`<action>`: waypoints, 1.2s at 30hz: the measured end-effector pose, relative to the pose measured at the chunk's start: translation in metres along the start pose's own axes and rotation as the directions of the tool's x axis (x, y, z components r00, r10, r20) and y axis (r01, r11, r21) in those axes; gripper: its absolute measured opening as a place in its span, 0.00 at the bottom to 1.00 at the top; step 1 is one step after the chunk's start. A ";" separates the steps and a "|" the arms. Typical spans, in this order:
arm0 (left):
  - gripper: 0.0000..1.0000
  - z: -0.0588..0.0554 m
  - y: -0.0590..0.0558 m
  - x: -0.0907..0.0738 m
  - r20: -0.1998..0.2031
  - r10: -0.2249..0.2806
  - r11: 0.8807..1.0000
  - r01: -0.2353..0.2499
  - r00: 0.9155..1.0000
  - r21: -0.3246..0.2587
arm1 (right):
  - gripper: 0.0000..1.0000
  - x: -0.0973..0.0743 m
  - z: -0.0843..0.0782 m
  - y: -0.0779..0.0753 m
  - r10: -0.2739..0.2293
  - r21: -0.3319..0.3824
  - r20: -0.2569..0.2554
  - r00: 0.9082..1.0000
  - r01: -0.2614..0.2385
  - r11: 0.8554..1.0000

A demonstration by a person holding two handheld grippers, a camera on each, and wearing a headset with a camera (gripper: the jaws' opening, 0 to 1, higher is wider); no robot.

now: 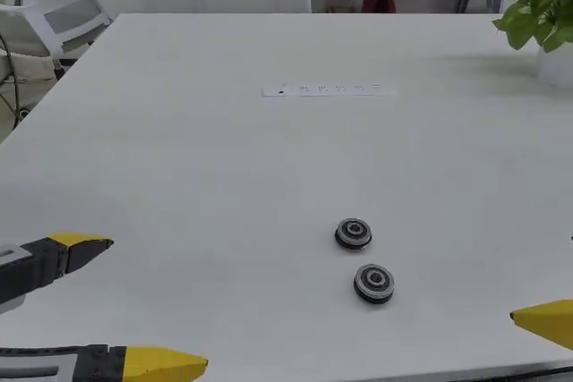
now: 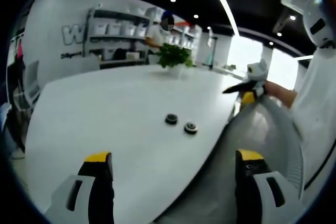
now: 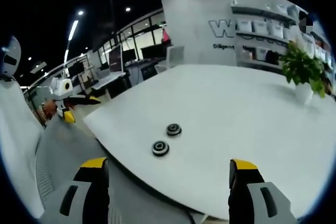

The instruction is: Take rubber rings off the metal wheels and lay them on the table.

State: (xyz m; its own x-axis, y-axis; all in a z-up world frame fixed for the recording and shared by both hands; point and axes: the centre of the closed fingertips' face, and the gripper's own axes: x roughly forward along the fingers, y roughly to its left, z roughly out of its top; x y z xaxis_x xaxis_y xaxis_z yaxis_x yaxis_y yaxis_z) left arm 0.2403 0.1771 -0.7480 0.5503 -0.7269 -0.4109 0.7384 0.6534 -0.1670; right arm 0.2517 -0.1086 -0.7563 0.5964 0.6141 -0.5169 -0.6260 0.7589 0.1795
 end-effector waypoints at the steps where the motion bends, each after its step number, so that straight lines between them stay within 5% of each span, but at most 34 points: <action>1: 0.98 0.001 0.002 0.000 0.008 0.008 1.000 -0.008 1.000 -0.003 | 0.95 0.000 0.000 0.000 0.002 0.001 -0.003 1.000 -0.002 1.000; 20: 0.97 0.000 0.006 0.012 0.034 0.047 0.998 -0.045 0.998 -0.053 | 0.95 0.003 -0.003 -0.002 0.046 -0.015 -0.060 0.997 -0.047 0.999; 28: 0.97 0.006 0.006 0.021 0.031 0.067 0.997 -0.065 0.997 -0.053 | 0.95 -0.010 -0.007 -0.024 0.030 -0.023 -0.089 0.996 -0.032 0.999; 36: 0.97 0.023 -0.001 0.027 0.029 0.067 0.998 -0.067 0.997 -0.016 | 0.94 -0.016 0.000 -0.038 0.030 -0.011 -0.046 0.999 -0.030 0.999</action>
State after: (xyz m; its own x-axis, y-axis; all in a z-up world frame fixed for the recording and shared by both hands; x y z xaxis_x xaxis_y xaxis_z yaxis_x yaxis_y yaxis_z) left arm 0.2638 0.1520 -0.7380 0.6098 -0.6869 -0.3952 0.6936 0.7039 -0.1531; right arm 0.2659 -0.1475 -0.7550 0.5539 0.6259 -0.5490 -0.6491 0.7376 0.1860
